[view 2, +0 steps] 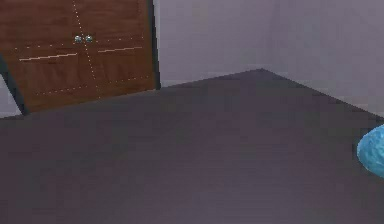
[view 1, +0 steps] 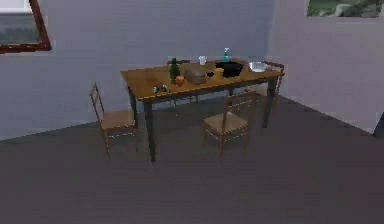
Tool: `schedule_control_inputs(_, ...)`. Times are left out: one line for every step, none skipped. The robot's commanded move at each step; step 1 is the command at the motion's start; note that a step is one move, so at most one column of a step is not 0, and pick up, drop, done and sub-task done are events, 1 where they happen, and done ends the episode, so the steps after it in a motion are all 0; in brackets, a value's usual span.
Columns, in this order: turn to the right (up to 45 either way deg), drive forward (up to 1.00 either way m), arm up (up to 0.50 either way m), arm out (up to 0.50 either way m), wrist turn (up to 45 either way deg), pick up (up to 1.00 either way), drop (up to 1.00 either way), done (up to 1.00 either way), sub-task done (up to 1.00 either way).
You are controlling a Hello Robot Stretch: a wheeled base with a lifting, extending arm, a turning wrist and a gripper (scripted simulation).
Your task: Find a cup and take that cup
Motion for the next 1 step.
schedule_control_inputs(0.0,1.00,0.00,0.00,0.0,0.00,0.00,0.00,0.00)
